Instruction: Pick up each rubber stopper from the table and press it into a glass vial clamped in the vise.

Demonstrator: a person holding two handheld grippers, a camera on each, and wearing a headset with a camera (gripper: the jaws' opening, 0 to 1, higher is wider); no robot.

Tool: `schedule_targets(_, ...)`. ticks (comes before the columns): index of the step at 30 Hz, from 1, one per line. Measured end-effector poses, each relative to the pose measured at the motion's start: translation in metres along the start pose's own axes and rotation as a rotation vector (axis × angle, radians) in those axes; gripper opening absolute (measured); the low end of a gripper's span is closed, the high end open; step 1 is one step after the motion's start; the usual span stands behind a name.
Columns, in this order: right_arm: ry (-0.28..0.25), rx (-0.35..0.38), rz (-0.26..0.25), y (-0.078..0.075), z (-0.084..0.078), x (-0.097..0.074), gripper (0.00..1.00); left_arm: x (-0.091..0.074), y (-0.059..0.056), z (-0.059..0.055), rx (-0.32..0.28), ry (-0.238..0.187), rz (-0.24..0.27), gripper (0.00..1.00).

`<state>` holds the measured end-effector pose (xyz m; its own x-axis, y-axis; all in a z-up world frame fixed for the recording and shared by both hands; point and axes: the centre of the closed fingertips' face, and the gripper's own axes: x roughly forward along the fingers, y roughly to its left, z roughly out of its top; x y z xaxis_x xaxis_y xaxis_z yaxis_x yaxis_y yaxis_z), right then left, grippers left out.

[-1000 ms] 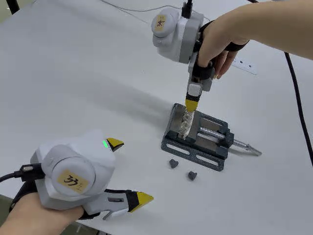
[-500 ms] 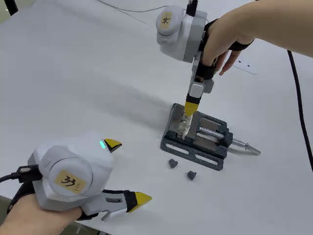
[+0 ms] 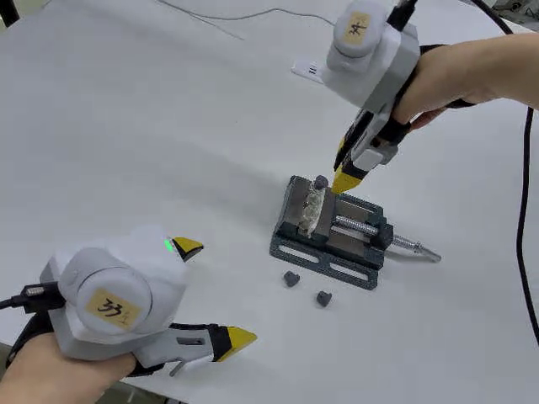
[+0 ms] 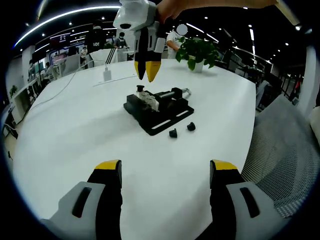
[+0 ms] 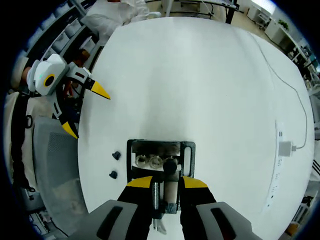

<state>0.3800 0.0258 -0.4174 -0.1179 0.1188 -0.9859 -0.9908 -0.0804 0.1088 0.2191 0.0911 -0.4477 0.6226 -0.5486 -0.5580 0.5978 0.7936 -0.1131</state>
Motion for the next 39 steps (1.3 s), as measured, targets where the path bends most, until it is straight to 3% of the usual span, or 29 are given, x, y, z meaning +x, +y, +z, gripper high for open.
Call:
schedule_targets(6,-0.059,0.034,-0.012,-0.002,0.003,0.002,0.04,0.001,0.000,0.000,0.001,0.005,-0.004,0.69)
schedule_targets(14,-0.111,0.043,-0.017,-0.005,0.016,0.005,0.00,0.001,0.000,-0.003,0.000,0.012,-0.006,0.69)
schedule_targets(28,-0.102,0.059,0.011,-0.004,0.018,0.012,0.00,0.001,0.000,-0.006,-0.009,0.021,-0.007,0.69)
schedule_targets(39,-0.102,0.066,-0.002,-0.005,0.017,0.013,0.00,0.004,-0.001,-0.006,-0.012,0.021,-0.012,0.69)
